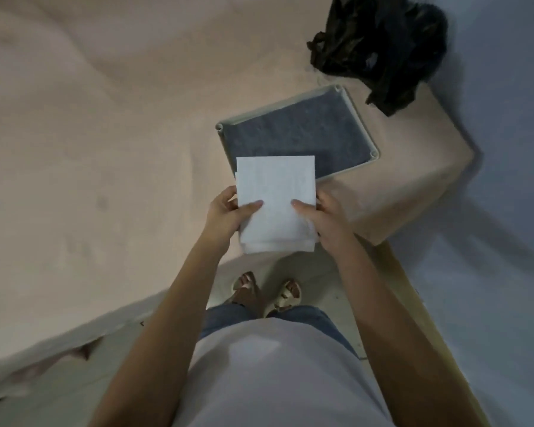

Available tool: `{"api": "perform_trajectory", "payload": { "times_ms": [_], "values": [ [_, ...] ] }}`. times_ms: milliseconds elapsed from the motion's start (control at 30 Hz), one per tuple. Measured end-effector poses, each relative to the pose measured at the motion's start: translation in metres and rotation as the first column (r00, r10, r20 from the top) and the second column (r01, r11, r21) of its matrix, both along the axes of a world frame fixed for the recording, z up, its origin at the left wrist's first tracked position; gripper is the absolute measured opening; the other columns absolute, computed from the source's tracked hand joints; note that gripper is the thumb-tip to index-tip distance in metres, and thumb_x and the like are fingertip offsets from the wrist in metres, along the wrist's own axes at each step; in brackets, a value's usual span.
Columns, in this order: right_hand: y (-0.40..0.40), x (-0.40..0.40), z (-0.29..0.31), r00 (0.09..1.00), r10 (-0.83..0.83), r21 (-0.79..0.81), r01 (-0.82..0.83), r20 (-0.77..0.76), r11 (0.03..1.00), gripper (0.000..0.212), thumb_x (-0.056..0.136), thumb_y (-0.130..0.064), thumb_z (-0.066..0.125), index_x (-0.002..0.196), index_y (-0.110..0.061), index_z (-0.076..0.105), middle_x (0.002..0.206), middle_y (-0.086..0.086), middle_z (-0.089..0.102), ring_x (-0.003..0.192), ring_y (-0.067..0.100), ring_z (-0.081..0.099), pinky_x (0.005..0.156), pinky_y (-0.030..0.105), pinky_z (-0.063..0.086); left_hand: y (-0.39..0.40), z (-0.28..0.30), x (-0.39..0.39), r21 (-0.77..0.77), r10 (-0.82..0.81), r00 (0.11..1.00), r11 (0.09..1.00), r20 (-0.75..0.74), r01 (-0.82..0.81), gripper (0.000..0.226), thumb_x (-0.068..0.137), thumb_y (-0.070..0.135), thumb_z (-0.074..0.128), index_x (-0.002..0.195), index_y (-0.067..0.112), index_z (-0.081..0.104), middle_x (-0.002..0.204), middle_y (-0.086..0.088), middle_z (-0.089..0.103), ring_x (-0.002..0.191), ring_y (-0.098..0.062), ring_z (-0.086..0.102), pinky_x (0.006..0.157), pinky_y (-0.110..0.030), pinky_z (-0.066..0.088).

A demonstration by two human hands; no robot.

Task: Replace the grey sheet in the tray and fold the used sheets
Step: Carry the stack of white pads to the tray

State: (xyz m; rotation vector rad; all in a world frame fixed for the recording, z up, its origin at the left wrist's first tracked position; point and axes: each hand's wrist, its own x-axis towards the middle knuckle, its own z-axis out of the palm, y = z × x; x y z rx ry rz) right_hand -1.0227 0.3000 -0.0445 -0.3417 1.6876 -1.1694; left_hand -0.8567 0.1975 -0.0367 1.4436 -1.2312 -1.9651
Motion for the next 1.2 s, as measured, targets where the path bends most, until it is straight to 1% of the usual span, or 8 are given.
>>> {"api": "perform_trajectory", "payload": {
  "times_ms": [200,500,633,733,833,933,1067,1200],
  "values": [
    [-0.065,0.037,0.002,0.986,0.157,-0.037,-0.155,0.06,0.987,0.029,0.079,-0.021,0.076,0.105,-0.022,0.064,0.102,-0.002,0.071,0.094,0.017,0.068,0.073,0.032,0.058,-0.031,0.004,0.053,0.003,0.22,0.975,0.975,-0.024,-0.22,0.034,0.075,0.005,0.076,0.106,0.009,0.063,0.097,-0.007,0.073,0.079,-0.02,0.071,0.059,-0.027,0.055],
    [-0.138,0.085,0.0,0.959,0.283,0.001,-0.284,-0.012,0.959,0.023,0.086,-0.016,0.068,0.109,-0.02,0.062,0.098,-0.005,0.069,0.086,0.009,0.067,0.06,0.021,0.054,-0.085,-0.01,0.107,-0.057,0.283,0.958,0.958,0.038,-0.281,0.029,0.077,0.006,0.074,0.105,0.005,0.065,0.099,-0.007,0.071,0.082,-0.02,0.068,0.064,-0.029,0.054],
    [-0.165,0.103,-0.006,0.939,0.326,0.072,-0.32,-0.11,0.945,0.021,0.088,-0.014,0.064,0.109,-0.016,0.06,0.104,0.001,0.067,0.092,0.015,0.065,0.075,0.029,0.055,-0.107,-0.017,0.119,-0.087,0.298,0.949,0.953,0.104,-0.29,0.023,0.08,0.004,0.072,0.102,0.007,0.067,0.068,0.013,0.067,0.061,-0.005,0.065,0.049,-0.014,0.047],
    [-0.179,0.11,-0.014,0.916,0.308,0.084,-0.296,-0.258,0.951,0.013,0.086,-0.01,0.064,0.097,-0.013,0.058,0.097,0.004,0.066,0.08,0.011,0.062,0.069,0.024,0.052,-0.119,-0.024,0.124,-0.117,0.268,0.95,0.961,0.158,-0.251,0.023,0.082,0.004,0.069,0.104,0.006,0.066,0.056,0.016,0.064,0.055,-0.001,0.063,0.048,-0.015,0.048],
    [-0.189,0.117,-0.023,0.847,0.332,0.127,-0.308,-0.415,0.943,0.01,0.085,-0.014,0.065,0.089,-0.01,0.056,0.085,0.006,0.064,0.072,0.015,0.058,0.062,0.023,0.048,-0.13,-0.032,0.127,-0.173,0.249,0.939,0.962,0.236,-0.212,0.016,0.082,0.008,0.069,0.098,0.012,0.066,0.067,0.001,0.06,0.066,-0.015,0.059,0.064,-0.028,0.052],
    [-0.198,0.121,-0.029,0.776,0.359,0.16,-0.324,-0.519,0.932,0.01,0.086,-0.016,0.065,0.088,-0.012,0.056,0.069,-0.009,0.051,0.061,0.005,0.049,0.05,0.008,0.036,-0.138,-0.041,0.125,-0.23,0.212,0.908,0.964,0.361,-0.134,0.013,0.082,0.016,0.068,0.095,0.018,0.064,0.064,0.004,0.049,0.063,-0.016,0.048,0.064,-0.03,0.042],
    [-0.207,0.123,-0.033,0.64,0.448,0.272,-0.359,-0.625,0.893,0.026,0.089,-0.019,0.064,0.106,0.0,0.059,0.095,0.011,0.062,0.084,0.025,0.061,0.071,0.032,0.049,-0.143,-0.047,0.123,-0.283,0.2,0.819,0.958,0.537,-0.049,0.031,0.081,0.031,0.067,0.109,0.021,0.058,0.082,0.012,0.058,0.076,-0.014,0.055,0.062,-0.025,0.039],
    [-0.206,0.128,-0.029,0.432,0.516,0.382,-0.361,-0.74,0.85,0.033,0.09,-0.022,0.062,0.109,0.003,0.056,0.113,0.017,0.055,0.097,0.032,0.057,0.081,0.037,0.045,-0.135,-0.046,0.119,-0.346,0.215,0.689,0.937,0.692,0.055,0.041,0.081,0.037,0.067,0.113,0.017,0.053,0.107,0.001,0.06,0.096,-0.019,0.055,0.07,-0.032,0.044]
  ]
}}
